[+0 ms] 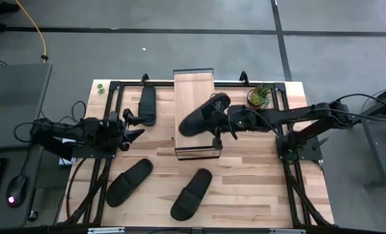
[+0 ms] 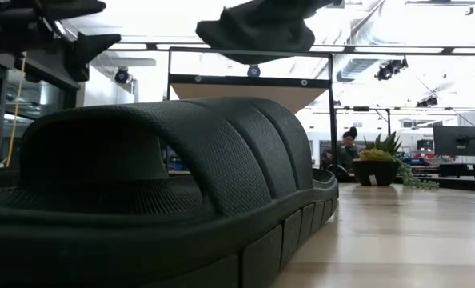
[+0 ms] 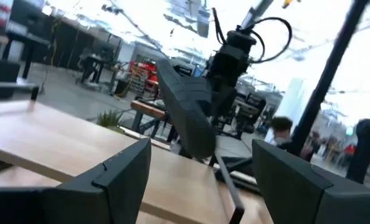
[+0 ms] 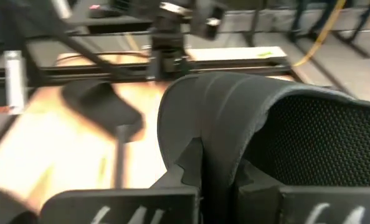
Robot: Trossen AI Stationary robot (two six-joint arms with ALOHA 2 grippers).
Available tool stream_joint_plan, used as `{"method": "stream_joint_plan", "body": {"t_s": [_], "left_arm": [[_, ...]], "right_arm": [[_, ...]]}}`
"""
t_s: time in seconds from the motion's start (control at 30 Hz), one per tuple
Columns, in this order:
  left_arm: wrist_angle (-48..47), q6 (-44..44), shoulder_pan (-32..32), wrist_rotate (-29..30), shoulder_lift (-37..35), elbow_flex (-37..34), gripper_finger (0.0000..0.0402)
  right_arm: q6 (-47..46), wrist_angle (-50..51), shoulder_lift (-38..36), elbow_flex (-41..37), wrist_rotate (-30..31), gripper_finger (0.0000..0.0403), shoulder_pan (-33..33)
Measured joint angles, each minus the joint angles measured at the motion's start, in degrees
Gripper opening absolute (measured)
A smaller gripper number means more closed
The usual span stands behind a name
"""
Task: Pick and place slides into the shelf
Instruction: Put the bottom right slipper on the shelf
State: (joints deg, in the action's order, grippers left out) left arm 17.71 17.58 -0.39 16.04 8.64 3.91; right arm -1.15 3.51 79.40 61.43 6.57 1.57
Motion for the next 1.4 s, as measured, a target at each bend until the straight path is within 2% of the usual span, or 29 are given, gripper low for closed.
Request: {"method": "stream_joint_plan", "body": {"t_s": [0.17, 0.3, 0.73, 0.87, 1.07, 1.4], "left_arm": [[0.2, 2.8, 0.0, 2.7, 4.9, 4.3, 0.0262], [0.3, 3.1, 0.0, 4.9, 11.5, 9.5, 0.0262], [2.3, 0.8, 0.1, 6.9, 44.1, 25.9, 0.0262], [2.3, 0.9, 0.1, 5.6, 51.5, 29.6, 0.0262], [2.2, 1.0, 0.1, 5.4, 56.8, 32.1, 0.0262], [2.4, 2.2, 0.1, 5.9, 57.6, 32.2, 0.0262]], "right_arm": [[2.9, -1.2, 0.0, 0.0, 0.9, 0.0000, -1.2], [4.1, -1.2, 0.0, 0.0, 0.1, 0.0000, -1.2], [7.8, -1.6, 0.0, -0.3, -0.8, 0.0000, -1.2], [7.7, -1.6, 0.0, -0.3, -0.8, 0.0000, -1.2], [8.2, -1.6, 0.0, -0.4, -1.1, 0.0000, -1.2], [9.1, -4.0, 0.0, -0.4, -0.6, 0.0000, -1.2]]}}
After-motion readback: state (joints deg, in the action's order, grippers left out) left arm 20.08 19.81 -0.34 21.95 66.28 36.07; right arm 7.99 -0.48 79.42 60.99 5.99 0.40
